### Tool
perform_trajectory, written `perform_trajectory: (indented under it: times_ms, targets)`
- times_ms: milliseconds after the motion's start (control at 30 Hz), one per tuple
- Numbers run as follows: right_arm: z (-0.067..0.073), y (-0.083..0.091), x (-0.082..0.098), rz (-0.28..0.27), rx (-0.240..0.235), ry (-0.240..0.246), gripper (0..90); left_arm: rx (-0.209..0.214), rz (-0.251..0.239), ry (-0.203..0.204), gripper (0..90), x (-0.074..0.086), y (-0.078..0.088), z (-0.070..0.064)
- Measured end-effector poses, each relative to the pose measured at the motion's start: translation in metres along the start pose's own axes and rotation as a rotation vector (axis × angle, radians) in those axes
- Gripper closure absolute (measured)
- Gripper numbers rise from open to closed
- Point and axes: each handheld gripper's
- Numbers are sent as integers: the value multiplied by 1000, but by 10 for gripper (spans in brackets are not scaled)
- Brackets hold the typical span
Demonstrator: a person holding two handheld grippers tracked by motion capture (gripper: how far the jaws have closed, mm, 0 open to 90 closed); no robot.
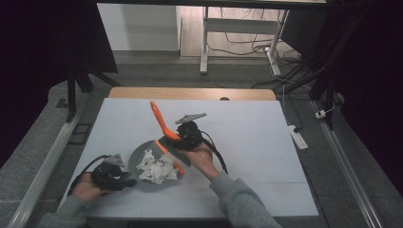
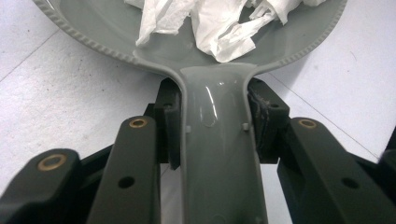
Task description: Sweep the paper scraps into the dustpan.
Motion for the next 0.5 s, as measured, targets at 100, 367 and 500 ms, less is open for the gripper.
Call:
perform_trajectory:
  times_ms: [100,367,500]
  targets:
    - [-6,6,0,-16,8,-7,703,0,0,0,612,0,0,0]
    - [-31,-2,11,22,112,-32,703,1,1,0,613,0,0,0]
    - [-37,-22,22,87,136,-52,703,0,5,-5,612,0,-1,0]
Point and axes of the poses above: each handheld gripper's, and its own axes: y roughly backward along the jaws, x roughly out of its underside, z roughly to its left, and after that the axes turned 6 degrees about -y, right-handed
